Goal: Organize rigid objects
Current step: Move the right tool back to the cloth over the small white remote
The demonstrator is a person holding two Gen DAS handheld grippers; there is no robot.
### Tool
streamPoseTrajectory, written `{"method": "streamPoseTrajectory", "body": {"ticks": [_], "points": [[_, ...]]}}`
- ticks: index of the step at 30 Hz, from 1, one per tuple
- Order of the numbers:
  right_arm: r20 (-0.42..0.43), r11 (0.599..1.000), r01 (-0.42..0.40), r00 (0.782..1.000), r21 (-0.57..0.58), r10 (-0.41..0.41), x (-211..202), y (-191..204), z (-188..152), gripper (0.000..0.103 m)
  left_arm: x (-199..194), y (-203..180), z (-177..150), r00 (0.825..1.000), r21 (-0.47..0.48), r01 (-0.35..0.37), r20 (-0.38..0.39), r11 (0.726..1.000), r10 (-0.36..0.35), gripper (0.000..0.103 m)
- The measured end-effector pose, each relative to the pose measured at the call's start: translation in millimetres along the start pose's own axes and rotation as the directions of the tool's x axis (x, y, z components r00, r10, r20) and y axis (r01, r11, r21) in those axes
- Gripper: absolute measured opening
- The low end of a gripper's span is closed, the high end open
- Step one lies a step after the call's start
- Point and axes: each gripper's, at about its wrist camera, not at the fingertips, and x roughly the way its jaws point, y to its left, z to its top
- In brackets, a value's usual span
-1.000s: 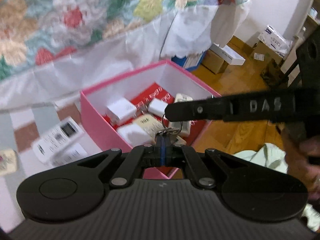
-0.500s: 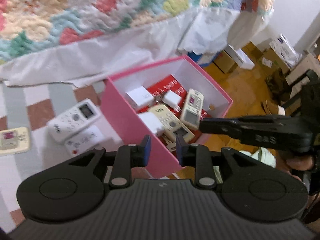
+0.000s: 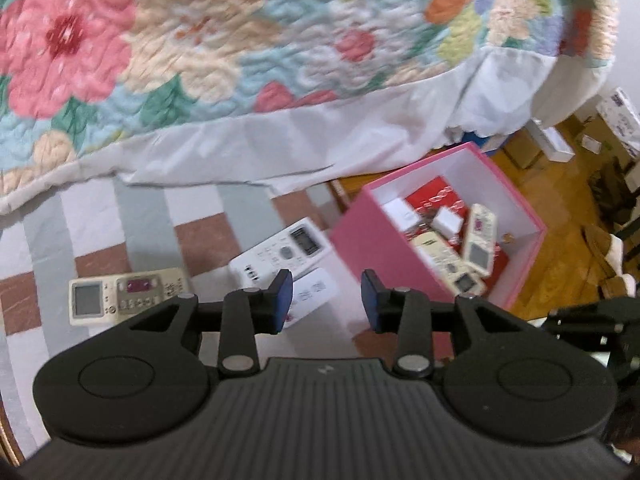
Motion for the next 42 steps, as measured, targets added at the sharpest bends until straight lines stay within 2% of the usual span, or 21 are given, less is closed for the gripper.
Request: {"method": "streamPoseTrajectory", "body": {"ticks": [4, 5, 7, 10, 12, 14, 17, 20, 27, 30, 33, 35, 37, 39, 42], "points": [[0.021, 0.998, 0.055, 0.998, -0.023, -0.055, 44.6, 3.3, -9.2, 0.059, 28.5, 21.7, -13.1, 1.000, -0.055, 0.004, -0.029, 0.998, -0.006, 0.037], [0.045, 0.995, 0.092, 0.995, -0.036, -0.091, 57.9, 3.3, -13.3, 0.065, 36.0, 27.4, -17.7, 0.999, -0.076, 0.007, -0.032, 0.997, -0.009, 0.037], [0.098, 0.982, 0.176, 0.981, -0.064, -0.169, 79.0, 5.4, -20.1, 0.069, 50.9, 37.6, -27.4, 0.999, -0.127, 0.012, -0.037, 0.992, -0.017, 0.037], [0.125, 0.948, 0.271, 0.959, -0.167, -0.253, 114.8, 9.3, -27.8, 0.072, 71.1, 48.3, -40.7, 0.999, -0.188, 0.008, -0.050, 0.982, -0.017, 0.037], [0.094, 0.939, 0.276, 0.961, -0.206, -0.262, 134.5, 7.4, -28.8, 0.072, 80.6, 53.1, -48.7, 0.999, -0.211, 0.012, -0.035, 0.978, -0.019, 0.038], [0.102, 0.938, 0.278, 0.960, -0.207, -0.262, 146.2, 4.0, -28.2, 0.072, 89.6, 58.5, -55.8, 0.999, -0.247, 0.028, -0.022, 0.969, -0.034, 0.038], [0.162, 0.910, 0.354, 0.932, -0.217, -0.324, 159.4, 0.6, -30.2, 0.075, 99.7, 63.2, -65.7, 0.999, -0.274, 0.038, -0.002, 0.961, -0.041, 0.038], [0.180, 0.885, 0.407, 0.911, -0.225, -0.372, 168.9, -2.1, -31.2, 0.075, 104.9, 61.9, -68.7, 0.999, -0.260, 0.039, 0.025, 0.965, -0.034, 0.038], [0.231, 0.884, 0.424, 0.896, -0.195, -0.379, 178.8, -9.0, -40.0, 0.077, 113.4, 63.5, -72.7, 0.997, -0.269, 0.055, 0.064, 0.962, -0.039, 0.040], [0.268, 0.898, 0.419, 0.888, -0.136, -0.374, 181.6, -11.0, -46.9, 0.082, 117.6, 66.7, -74.9, 0.996, -0.291, 0.067, 0.069, 0.954, -0.048, 0.040], [0.267, 0.911, 0.410, 0.884, -0.049, -0.384, 184.5, -11.9, -47.2, 0.087, 120.1, 69.2, -75.0, 0.996, -0.302, 0.067, 0.080, 0.951, -0.045, 0.040], [0.260, 0.905, 0.423, 0.880, -0.049, -0.397, 189.8, -8.1, -45.5, 0.096, 120.3, 69.3, -72.7, 0.995, -0.290, 0.059, 0.096, 0.955, -0.032, 0.040], [0.240, 0.906, 0.420, 0.885, -0.046, -0.399, 194.9, -5.8, -41.2, 0.102, 122.4, 69.0, -68.9, 0.994, -0.266, 0.056, 0.108, 0.962, -0.028, 0.040], [0.233, 0.908, 0.416, 0.888, -0.044, -0.395, 197.8, -7.1, -37.1, 0.103, 127.9, 69.6, -65.3, 0.994, -0.244, 0.055, 0.100, 0.968, -0.031, 0.038], [0.233, 0.911, 0.409, 0.893, -0.062, -0.385, 200.3, -8.0, -33.7, 0.103, 134.3, 74.9, -65.7, 0.994, -0.264, 0.083, 0.089, 0.961, -0.061, 0.037]]}}
